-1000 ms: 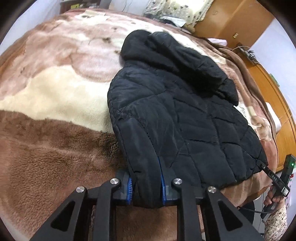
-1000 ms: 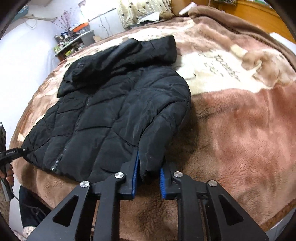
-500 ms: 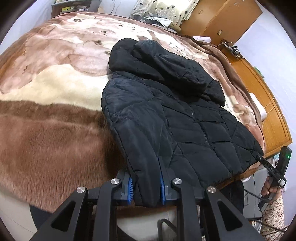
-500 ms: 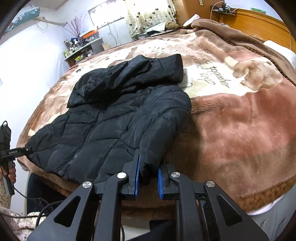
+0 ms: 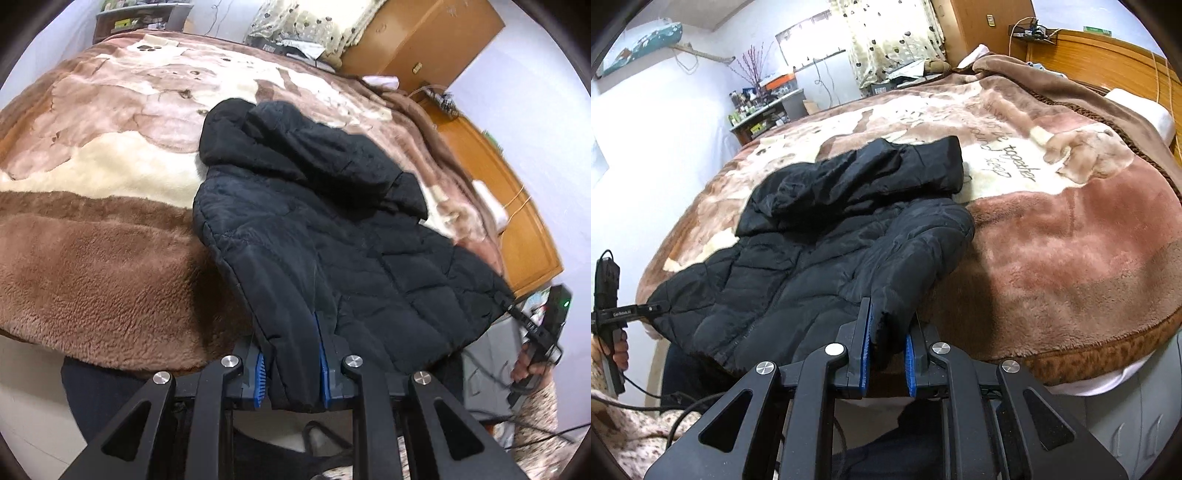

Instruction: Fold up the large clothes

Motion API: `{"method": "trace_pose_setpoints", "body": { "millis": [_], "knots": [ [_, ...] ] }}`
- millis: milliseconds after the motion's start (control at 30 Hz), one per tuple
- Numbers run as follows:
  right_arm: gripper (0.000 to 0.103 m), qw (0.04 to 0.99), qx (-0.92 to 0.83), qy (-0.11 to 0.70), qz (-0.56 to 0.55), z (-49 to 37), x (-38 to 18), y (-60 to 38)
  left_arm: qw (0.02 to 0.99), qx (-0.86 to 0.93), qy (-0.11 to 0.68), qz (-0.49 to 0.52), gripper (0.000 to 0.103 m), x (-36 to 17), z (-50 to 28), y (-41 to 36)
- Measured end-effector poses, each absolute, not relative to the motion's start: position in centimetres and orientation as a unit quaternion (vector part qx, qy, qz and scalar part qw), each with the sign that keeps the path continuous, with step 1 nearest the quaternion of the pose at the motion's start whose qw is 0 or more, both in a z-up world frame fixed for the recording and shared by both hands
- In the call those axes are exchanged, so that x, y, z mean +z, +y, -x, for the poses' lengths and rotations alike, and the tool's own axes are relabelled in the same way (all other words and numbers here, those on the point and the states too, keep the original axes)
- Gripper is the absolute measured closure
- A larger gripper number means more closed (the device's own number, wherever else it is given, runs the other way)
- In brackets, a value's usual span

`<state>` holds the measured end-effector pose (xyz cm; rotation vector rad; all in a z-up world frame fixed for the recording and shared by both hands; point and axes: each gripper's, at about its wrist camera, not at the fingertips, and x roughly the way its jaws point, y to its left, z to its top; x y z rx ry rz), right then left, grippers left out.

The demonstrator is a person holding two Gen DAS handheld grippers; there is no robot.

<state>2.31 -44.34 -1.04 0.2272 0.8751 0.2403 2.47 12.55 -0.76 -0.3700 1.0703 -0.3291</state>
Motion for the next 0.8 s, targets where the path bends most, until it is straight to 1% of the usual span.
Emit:
{"method": "trace_pose_setpoints", "body": {
  "millis": [100, 167, 267, 533, 800],
  "knots": [
    [0.088, 0.89, 0.111, 0.427, -0.115, -3.5, -0.4, -44.3, 0.825, -0.16, 0.498, 0.217, 0.081, 0.2, -4.3, 13.5],
    [0.089, 0.891, 0.117, 0.419, -0.127, -4.5, 0.3, -44.3, 0.827, -0.163, 0.489, 0.225, 0.081, 1.2, -5.5, 13.7],
    [0.089, 0.895, 0.118, 0.408, -0.133, -6.1, 1.7, -44.2, 0.841, -0.162, 0.474, 0.203, 0.081, 2.9, -7.6, 13.4],
    [0.089, 0.909, 0.106, 0.388, -0.108, -12.3, 5.5, -43.0, 0.856, -0.143, 0.453, 0.204, 0.081, 6.3, -15.0, 13.4],
    [0.089, 0.908, 0.09, 0.395, -0.11, -19.8, 6.9, -42.8, 0.859, -0.118, 0.456, 0.202, 0.081, 7.6, -22.3, 13.3]
  ]
}}
